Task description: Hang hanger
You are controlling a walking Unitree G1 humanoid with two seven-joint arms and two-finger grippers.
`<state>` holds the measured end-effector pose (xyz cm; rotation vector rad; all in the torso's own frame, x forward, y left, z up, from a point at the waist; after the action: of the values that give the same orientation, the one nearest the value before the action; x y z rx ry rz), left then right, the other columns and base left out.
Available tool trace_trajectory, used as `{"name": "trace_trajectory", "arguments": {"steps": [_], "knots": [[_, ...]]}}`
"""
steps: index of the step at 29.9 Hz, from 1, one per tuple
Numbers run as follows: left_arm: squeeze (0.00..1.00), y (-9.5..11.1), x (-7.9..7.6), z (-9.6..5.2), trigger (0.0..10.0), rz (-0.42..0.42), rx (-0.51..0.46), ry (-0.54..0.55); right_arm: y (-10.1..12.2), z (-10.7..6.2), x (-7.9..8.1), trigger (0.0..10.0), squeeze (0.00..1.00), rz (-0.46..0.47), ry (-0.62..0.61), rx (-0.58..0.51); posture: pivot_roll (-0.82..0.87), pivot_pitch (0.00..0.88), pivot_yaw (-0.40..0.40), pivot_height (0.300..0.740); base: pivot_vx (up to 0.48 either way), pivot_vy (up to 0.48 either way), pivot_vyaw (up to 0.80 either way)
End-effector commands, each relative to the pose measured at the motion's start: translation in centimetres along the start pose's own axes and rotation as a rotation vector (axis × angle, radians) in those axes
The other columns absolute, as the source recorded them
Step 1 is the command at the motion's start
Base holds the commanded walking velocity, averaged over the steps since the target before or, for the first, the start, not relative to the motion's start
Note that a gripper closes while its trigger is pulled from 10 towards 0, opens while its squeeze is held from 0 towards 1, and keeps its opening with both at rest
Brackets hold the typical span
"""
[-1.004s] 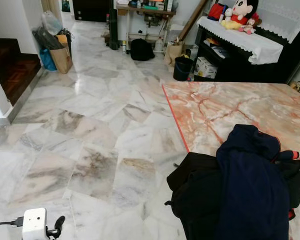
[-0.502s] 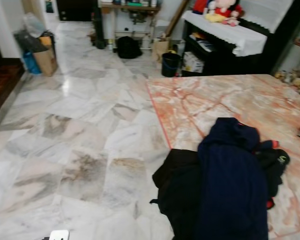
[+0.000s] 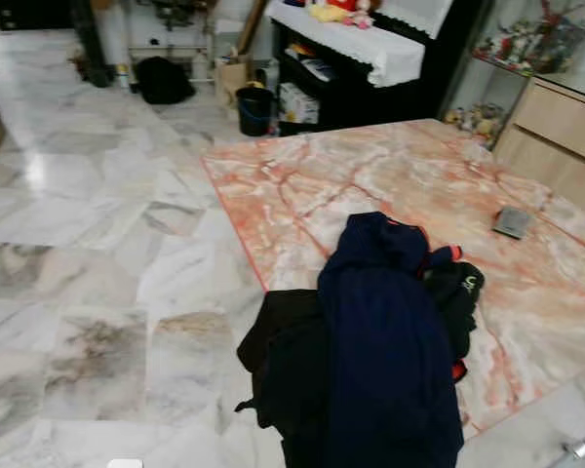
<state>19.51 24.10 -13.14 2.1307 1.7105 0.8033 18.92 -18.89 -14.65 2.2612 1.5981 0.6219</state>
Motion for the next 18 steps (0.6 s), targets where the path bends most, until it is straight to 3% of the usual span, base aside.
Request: {"name": "trace_trajectory", "arguments": {"steps": [1, 10, 18], "knots": [[0.00, -2.1, -0.1, -0.4, 10.0, -0.009, 0.065, 0.004, -0.2, -0.1, -0.4, 10.0, 0.00, 0.010, -0.015, 0.002, 0.00, 0.001, -0.029, 0.740, 0.000, 0.000, -0.74], [0.00, -3.6, 0.7, -0.8, 10.0, -0.023, 0.106, 0.024, -0.6, -0.1, -0.3, 10.0, 0.00, 0.006, -0.013, 0.014, 0.03, 0.000, -0.031, 0.740, 0.000, 0.000, -0.75], [0.00, -4.1, 0.3, -1.0, 10.0, -0.043, 0.118, 0.024, -0.6, -0.1, -0.5, 10.0, 0.00, -0.009, -0.011, 0.019, 0.04, 0.000, -0.043, 0.740, 0.000, 0.000, -0.75]]}}
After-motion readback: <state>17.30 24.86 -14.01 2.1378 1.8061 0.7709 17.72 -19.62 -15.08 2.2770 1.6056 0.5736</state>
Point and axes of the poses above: a point about 5 cm out from each wrist's last joint towards the gripper, its own z axis pointing out of the wrist towards the gripper, its own y axis along the axis of the wrist's last joint, x = y × z, the point moved 6 cm from there along z, pointing out of the wrist towards the gripper, and after that the axes turned 14 degrees about z, right-handed, at the moved point
